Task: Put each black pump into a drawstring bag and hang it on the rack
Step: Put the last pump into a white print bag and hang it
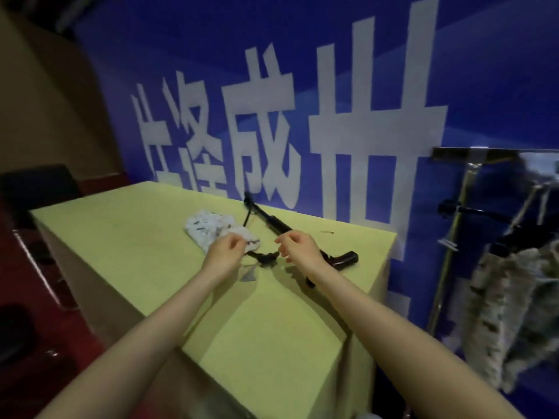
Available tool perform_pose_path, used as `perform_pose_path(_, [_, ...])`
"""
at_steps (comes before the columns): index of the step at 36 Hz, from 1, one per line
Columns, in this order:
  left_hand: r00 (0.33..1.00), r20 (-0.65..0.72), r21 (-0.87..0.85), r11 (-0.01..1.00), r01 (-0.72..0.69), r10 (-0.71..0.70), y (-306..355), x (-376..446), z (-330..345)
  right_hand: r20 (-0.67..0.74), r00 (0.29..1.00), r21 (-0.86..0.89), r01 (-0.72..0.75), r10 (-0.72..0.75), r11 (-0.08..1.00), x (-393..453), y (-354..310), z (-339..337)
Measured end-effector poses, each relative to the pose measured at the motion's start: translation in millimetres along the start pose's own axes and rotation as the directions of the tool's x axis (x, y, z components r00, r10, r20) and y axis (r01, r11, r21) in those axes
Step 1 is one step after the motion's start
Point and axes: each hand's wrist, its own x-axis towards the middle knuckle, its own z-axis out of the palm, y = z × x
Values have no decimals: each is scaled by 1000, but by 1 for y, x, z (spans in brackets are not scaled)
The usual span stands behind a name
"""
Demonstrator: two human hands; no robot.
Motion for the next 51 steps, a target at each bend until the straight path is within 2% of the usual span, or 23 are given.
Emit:
perform_pose_path(3, [997, -38, 88, 994, 70, -66, -33, 11, 3, -13, 999, 52, -48, 49, 997, 13, 7, 31])
perform_pose_path(5, [991, -81, 129, 984, 119, -109, -44, 19, 6, -45, 998, 9, -49, 49, 999, 22, 11, 45])
perform_pose_path(8, [983, -138, 149, 979, 143, -122, -55, 31, 8, -111, 993, -183, 6, -27, 983, 38, 13, 58])
perform_pose_path(11, [972, -190, 160, 973, 166, -134, -65, 48, 10, -76, 992, -403, 64, -103, 913, 54, 15, 66])
perform_pose_path(13, [968, -198, 167, 968, 186, -152, -67, 58, 10, -58, 992, -473, 73, -114, 878, 64, 13, 70])
perform_pose_path(16, [976, -166, 278, 943, 184, -141, -75, 72, 8, -55, 995, -466, 49, -84, 884, 83, 10, 76])
perform_pose_path(19, [989, -119, 373, 919, 126, -87, -86, 84, 9, -30, 999, -400, -52, 44, 915, 98, 11, 83])
perform_pose_path(22, [995, -94, 367, 929, 52, -19, -93, 89, 10, -2, 991, -385, -124, 134, 915, 109, 15, 85])
perform_pose_path(26, [988, -127, 367, 930, -34, 86, -94, 91, 10, 76, 990, -383, -85, 123, 920, 118, 20, 82])
perform_pose_path(30, [968, -212, 171, 980, -100, 136, -93, 92, 8, 116, 987, -373, -64, 115, 925, 116, 27, 78])
perform_pose_path(33, [949, -281, 35, 989, -141, 145, -86, 90, 0, 126, 988, -146, -73, 92, 987, 110, 23, 72])
perform_pose_path(36, [964, -241, -128, 981, -146, 112, -76, 84, -5, 110, 992, 30, -61, 57, 998, 107, 13, 68])
perform_pose_path(42, [975, -179, -216, 961, -173, 136, -67, 79, -2, 31, 996, 327, -89, 83, 941, 111, -5, 76])
perform_pose_path(46, [985, -171, -449, 887, -108, 33, -65, 81, -3, 128, 987, 465, -144, 95, 874, 107, -10, 78])
perform_pose_path(48, [985, -168, -547, 835, -62, -38, -65, 82, -5, 175, 984, 408, -103, 34, 907, 104, -11, 77])
perform_pose_path(51, [970, -125, -753, 656, 43, -207, -71, 88, -14, 232, 971, 61, 46, -59, 997, 102, -8, 72])
